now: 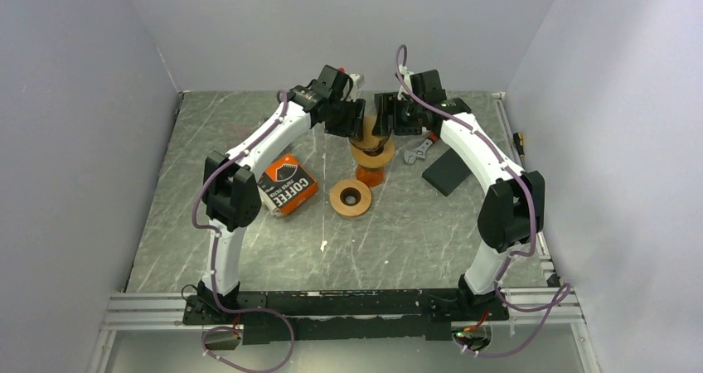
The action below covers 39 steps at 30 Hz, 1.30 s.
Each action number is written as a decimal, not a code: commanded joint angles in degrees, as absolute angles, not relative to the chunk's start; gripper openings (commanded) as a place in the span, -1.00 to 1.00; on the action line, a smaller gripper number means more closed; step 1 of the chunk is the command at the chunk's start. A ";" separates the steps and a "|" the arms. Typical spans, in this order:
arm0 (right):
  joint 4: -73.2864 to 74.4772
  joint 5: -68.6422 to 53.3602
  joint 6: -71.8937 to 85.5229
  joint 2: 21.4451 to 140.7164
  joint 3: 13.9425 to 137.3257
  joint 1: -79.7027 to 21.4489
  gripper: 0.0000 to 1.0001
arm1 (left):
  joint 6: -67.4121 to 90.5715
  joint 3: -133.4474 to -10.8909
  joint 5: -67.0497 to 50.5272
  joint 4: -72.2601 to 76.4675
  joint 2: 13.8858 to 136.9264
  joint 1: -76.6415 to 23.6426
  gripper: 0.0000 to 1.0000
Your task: Place the coffee filter in the dripper
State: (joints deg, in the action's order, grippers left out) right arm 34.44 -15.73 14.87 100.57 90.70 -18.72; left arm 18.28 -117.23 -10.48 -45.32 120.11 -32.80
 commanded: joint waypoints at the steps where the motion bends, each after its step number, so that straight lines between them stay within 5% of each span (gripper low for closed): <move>1: 33.92 -17.49 14.59 98.38 93.10 -18.54 0.57 | 17.14 -118.40 -9.91 -45.06 118.24 -32.96 0.18; 15: 35.14 -8.73 12.24 102.68 94.96 -20.98 0.59 | 17.15 -118.39 -10.60 -44.48 117.70 -33.22 0.24; 29: 36.19 -6.77 12.13 102.39 93.99 -21.08 -0.17 | 16.96 -117.60 -9.88 -43.91 117.17 -33.31 0.37; 33: 36.23 -7.53 12.19 101.95 94.41 -21.09 -0.12 | 17.11 -117.56 -10.22 -43.64 116.94 -33.31 0.43; 39: 36.21 -9.77 12.95 100.13 96.05 -21.01 0.23 | 17.54 -117.33 -10.95 -42.61 115.67 -33.29 0.55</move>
